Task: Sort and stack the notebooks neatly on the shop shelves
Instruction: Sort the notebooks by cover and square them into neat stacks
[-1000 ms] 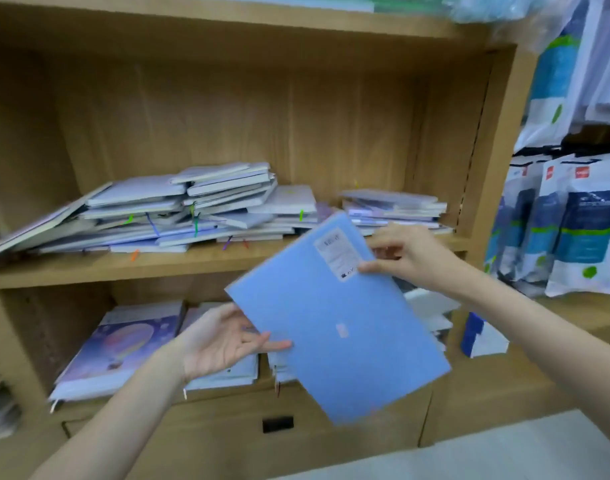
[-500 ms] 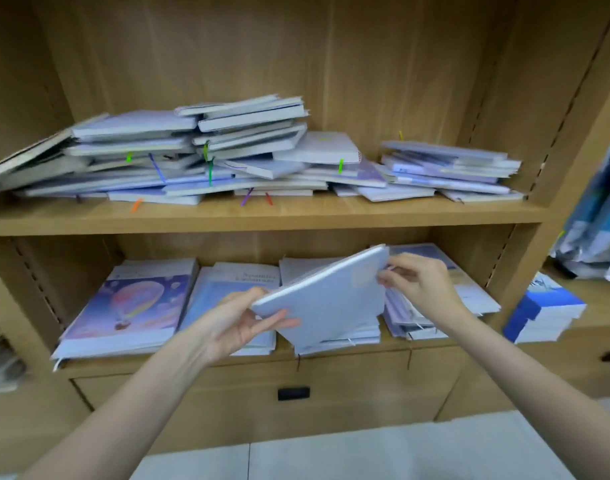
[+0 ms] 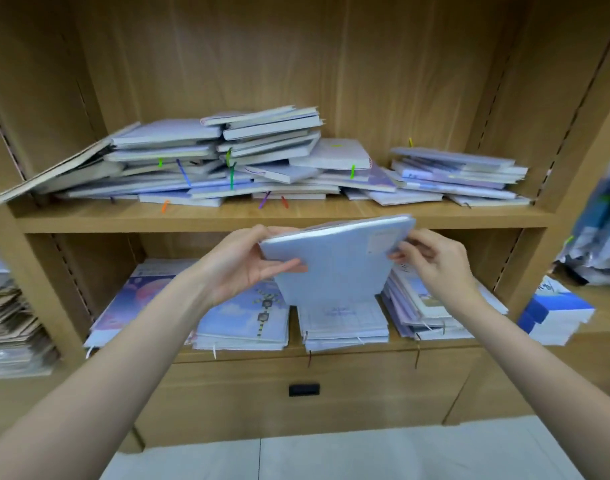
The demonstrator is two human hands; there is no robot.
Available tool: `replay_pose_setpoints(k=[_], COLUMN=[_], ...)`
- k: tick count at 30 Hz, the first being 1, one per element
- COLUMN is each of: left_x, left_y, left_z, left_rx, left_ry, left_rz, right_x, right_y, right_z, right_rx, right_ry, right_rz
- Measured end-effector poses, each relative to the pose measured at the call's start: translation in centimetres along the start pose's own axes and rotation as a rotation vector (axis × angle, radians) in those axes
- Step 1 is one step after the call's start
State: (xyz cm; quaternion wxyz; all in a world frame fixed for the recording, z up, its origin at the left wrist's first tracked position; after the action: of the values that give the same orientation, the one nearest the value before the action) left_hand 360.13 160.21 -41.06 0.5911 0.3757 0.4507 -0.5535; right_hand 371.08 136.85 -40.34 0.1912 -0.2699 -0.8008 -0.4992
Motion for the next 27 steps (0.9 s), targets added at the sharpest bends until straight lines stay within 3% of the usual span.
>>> replay_pose_setpoints(k=[4,8,13,15,18,21,23,25,27], left_x=[1.5,5.1,7.0,9.1,15.2,19.1,19.5,19.5,20.8], left_y=[-0.6,1.0,5.9,8.7,12.2,13.3,12.9,11.9,10.6], left_z=[-0.1,-1.4,-1.5,-2.0,-3.3,-3.7,-2.2,0.7,4.4], left_rx=[0.056,-0.005,-0.005,-0.021,-0.015,-0.039,-0.091,-0.142,-0.056], left_ry=[0.145,0.346,0.603,0.769,1.076,1.236,1.287,1.3,1.263], left_rz=[0.111,0.176,0.286,0.313,0.124,-0.031,0.079,0.305,0.472], right_x=[-1.3,-4.8,-9.1,-11.6,-16.6,-19.5,-20.0,-20.3,-20.7], right_y=[-2.1,-5.1,-3.2,-2.4,-3.5,-6.3,-7.7,-8.8,-10.4], right_z=[0.2,3.2,4.4,5.8,8.4,9.5,8.5,6.4,3.9], right_rx=[0.065,0.133,-0.013,0.035,0.225,0.33,0.295,0.183,0.068], right_ry=[0.18,0.261,0.285,0.184,-0.032,-0.119,-0.067,0.051,0.16], right_rz=[0.178,0.388,0.467,0.455,0.549,0.612,0.636,0.694,0.741])
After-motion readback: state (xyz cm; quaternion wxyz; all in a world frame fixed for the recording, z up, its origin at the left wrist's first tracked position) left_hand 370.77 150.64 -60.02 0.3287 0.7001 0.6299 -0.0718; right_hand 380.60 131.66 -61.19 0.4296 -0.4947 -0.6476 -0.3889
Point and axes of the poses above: each hand's wrist, its own y-axis towards the middle knuckle, its own z-axis out of the palm, x = y × z, the point moved 6 cm from there along y, towards the middle knuckle
